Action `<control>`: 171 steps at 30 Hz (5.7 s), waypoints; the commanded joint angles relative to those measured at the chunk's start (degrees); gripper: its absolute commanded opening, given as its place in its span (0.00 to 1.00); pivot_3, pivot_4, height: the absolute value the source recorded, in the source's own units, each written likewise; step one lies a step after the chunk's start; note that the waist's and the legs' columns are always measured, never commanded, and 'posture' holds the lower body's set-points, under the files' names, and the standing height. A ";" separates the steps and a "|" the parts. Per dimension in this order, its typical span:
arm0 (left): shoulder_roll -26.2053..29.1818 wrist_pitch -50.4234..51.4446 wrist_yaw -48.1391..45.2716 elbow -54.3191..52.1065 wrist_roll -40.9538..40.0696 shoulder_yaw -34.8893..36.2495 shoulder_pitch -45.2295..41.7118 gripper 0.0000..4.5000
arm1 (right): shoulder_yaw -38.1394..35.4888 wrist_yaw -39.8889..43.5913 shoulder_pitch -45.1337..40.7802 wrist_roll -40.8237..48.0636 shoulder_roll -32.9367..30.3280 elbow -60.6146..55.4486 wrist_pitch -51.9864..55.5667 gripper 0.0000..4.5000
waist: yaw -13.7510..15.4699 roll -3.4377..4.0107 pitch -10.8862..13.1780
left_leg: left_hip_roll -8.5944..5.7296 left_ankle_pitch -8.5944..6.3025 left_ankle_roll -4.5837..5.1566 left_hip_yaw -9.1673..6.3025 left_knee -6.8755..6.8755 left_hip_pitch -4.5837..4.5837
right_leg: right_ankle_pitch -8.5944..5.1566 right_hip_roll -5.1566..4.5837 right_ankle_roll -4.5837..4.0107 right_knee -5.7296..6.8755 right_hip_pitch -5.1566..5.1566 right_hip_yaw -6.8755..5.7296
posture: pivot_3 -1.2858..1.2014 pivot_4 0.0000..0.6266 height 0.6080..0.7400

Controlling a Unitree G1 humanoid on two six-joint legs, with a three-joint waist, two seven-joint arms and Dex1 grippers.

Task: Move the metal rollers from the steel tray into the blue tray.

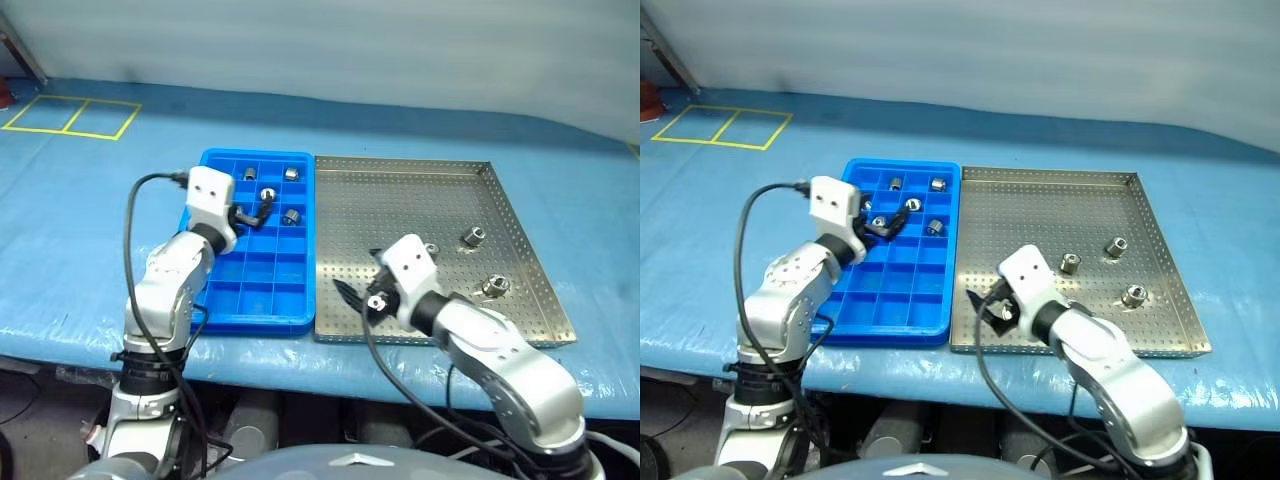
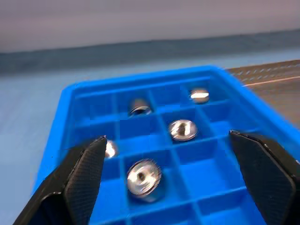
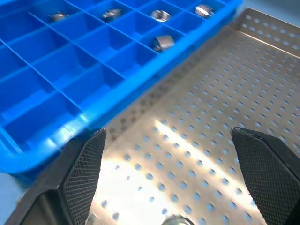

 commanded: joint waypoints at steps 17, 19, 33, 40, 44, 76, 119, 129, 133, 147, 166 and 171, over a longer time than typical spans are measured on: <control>1.95 -13.66 -37.33 25.14 4.31 -30.29 -18.38 0.99 | -12.30 -4.34 19.79 3.38 -2.42 -10.55 -1.85 1.00 | -4.47 0.04 -0.01 | -0.02 0.00 0.00 0.04 -0.01 0.09 | -0.06 0.20 -0.05 0.06 -0.03 0.08 | 0.51 0.24 1.00; 1.66 -14.52 -38.75 26.47 5.42 -31.84 -18.62 0.99 | -11.63 -5.40 20.12 3.76 -2.36 -10.55 -2.49 1.00 | -4.80 0.05 -0.01 | -0.01 0.00 0.00 0.06 -0.02 0.09 | -0.06 0.19 -0.05 0.06 -0.04 0.11 | 0.50 0.24 1.00; 0.27 -21.27 -40.51 28.74 14.75 -38.14 -17.34 0.78 | -8.55 -7.73 17.59 4.64 -2.45 -10.55 -1.79 1.00 | -5.57 0.05 -0.02 | 0.04 0.00 0.01 0.05 0.00 0.08 | -0.06 0.18 -0.04 0.07 -0.04 0.13 | 0.51 0.24 1.00; 0.96 -22.36 -37.92 26.83 15.94 -35.84 -15.71 0.38 | -7.13 -6.55 14.76 4.65 -3.03 -9.75 -0.98 1.00 | -5.48 0.05 -0.02 | 0.08 0.00 0.01 0.05 0.00 0.09 | -0.06 0.17 -0.04 0.08 -0.03 0.13 | 0.52 0.24 1.00; -2.09 -17.01 -29.69 23.74 12.05 -26.30 -14.81 0.38 | -6.00 -5.12 11.77 4.70 -3.78 -8.60 -0.49 1.00 | -5.26 0.04 0.00 | 0.09 0.00 0.02 0.04 0.02 0.07 | -0.04 0.17 -0.02 0.08 -0.03 0.12 | 0.54 0.24 1.00; 5.61 9.32 4.23 -16.13 7.95 0.56 16.91 0.38 | 17.27 8.54 -16.94 -0.02 0.99 12.33 -9.86 1.00 | 3.61 0.00 0.03 | 0.11 0.01 0.00 -0.06 -0.06 0.08 | -0.04 0.11 -0.02 0.06 -0.02 -0.04 | 0.66 0.24 1.00; -24.77 -24.92 -6.87 58.09 7.72 -16.84 -31.33 1.00 | -10.86 -13.33 21.72 1.73 0.33 -10.55 -7.54 1.00 | -7.30 0.05 0.01 | -0.10 -0.02 0.06 0.13 -0.02 0.05 | -0.02 0.18 0.06 0.00 -0.05 0.22 | 0.44 0.24 1.00; -32.31 -32.77 0.11 75.32 6.27 -12.60 -35.25 1.00 | -8.12 -20.14 23.95 5.44 -2.10 -10.55 -11.65 1.00 | -9.18 0.04 0.01 | -0.07 -0.02 0.06 0.23 -0.01 0.09 | 0.03 0.20 0.13 0.03 -0.07 0.32 | 0.43 0.24 1.00; -32.56 -33.25 -3.88 73.80 5.01 -12.23 -34.53 1.00 | -7.67 -22.43 23.98 7.07 -3.69 -10.55 -12.70 1.00 | -9.39 0.04 0.01 | -0.08 -0.03 0.07 0.26 -0.03 0.07 | 0.03 0.17 0.14 0.00 -0.08 0.32 | 0.42 0.24 1.00; -13.23 -5.21 -16.72 22.18 0.65 -17.86 -21.17 1.00 | -6.38 -26.66 23.09 12.66 -6.89 -10.55 -12.98 1.00 | -10.63 0.13 -0.04 | 0.06 -0.02 0.10 0.47 -0.04 0.32 | 0.04 0.30 0.12 0.19 -0.07 0.60 | 0.45 0.24 1.00; -17.33 -16.91 -20.28 37.79 11.37 -34.58 -20.71 1.00 | -6.24 -26.71 19.97 13.56 -5.90 -10.55 -9.74 1.00 | -8.95 0.13 -0.05 | -0.06 -0.08 0.29 0.48 0.06 0.20 | 0.09 0.19 0.35 0.04 -0.07 0.75 | 0.44 0.24 1.00; -19.32 -20.44 -21.14 44.65 14.19 -35.74 -21.85 1.00 | -5.74 -28.08 21.01 13.76 -6.07 -10.55 -10.96 1.00 | -9.11 0.12 -0.05 | -0.03 -0.09 0.29 0.50 0.07 0.17 | 0.09 0.15 0.35 0.02 -0.08 0.78 | 0.43 0.24 1.00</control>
